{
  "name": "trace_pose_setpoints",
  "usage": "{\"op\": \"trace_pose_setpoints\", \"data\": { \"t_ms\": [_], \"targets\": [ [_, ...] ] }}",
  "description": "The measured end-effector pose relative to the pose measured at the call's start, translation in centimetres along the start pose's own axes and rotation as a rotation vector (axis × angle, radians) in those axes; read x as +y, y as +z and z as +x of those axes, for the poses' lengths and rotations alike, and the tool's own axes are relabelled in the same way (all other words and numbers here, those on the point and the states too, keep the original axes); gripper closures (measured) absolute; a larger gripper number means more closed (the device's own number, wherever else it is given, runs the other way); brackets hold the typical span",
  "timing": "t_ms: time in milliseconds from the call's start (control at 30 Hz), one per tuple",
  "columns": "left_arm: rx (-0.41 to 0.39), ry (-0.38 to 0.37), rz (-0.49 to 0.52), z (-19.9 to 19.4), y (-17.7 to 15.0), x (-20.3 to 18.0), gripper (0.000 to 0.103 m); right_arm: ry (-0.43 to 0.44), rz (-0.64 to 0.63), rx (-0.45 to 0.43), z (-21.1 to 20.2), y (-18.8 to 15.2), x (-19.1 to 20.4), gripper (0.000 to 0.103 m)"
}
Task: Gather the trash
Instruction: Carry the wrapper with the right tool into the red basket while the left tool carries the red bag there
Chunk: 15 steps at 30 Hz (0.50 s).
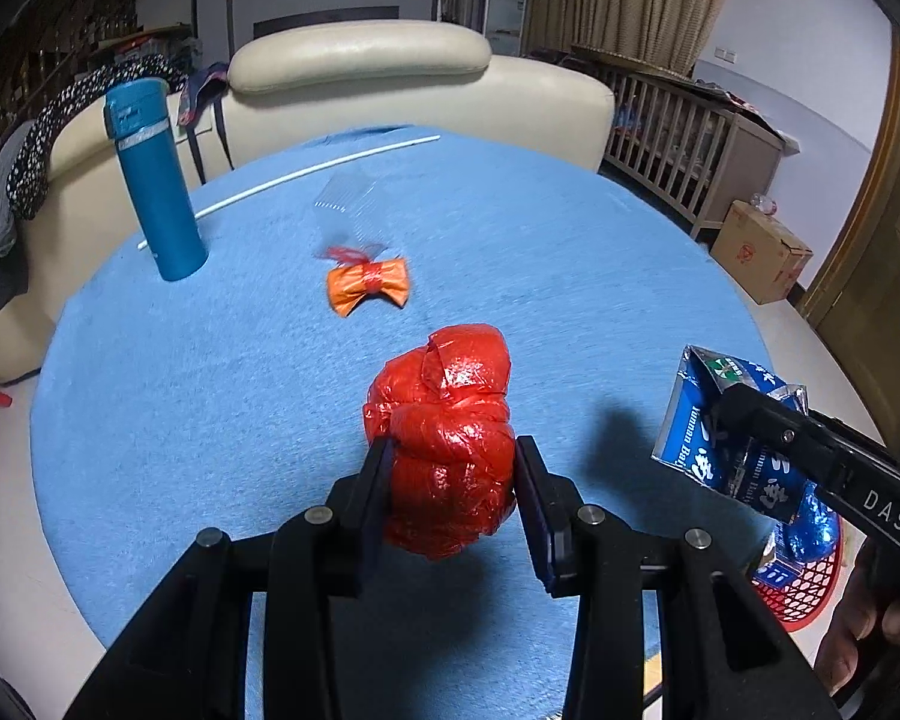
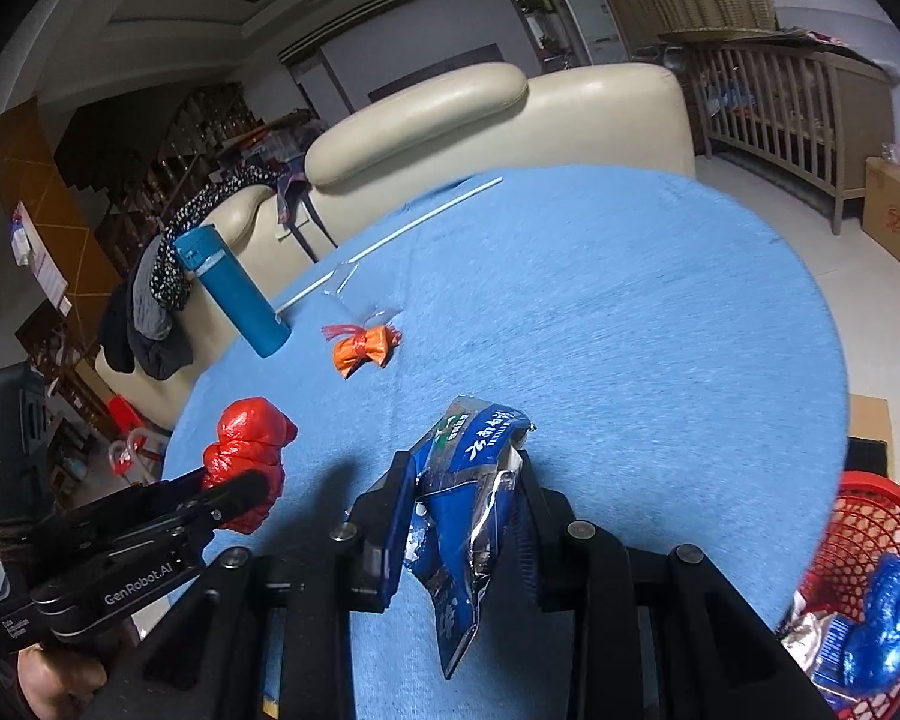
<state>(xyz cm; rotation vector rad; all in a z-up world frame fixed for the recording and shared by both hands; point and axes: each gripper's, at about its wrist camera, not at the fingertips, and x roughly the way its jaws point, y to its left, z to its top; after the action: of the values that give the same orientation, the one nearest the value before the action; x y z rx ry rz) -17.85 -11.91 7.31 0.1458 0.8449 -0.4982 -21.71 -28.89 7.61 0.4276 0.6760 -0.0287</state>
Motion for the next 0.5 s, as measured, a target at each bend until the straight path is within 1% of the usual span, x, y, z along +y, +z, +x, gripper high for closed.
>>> {"op": "trace_pose_setpoints", "data": {
  "t_ms": [500],
  "targets": [
    [-0.049,-0.019,0.096,-2.2,0.3,-4.4,0.061,-0.037,0.054,-0.097,-6.0,-0.9,-3.4,0.070]
  ]
}}
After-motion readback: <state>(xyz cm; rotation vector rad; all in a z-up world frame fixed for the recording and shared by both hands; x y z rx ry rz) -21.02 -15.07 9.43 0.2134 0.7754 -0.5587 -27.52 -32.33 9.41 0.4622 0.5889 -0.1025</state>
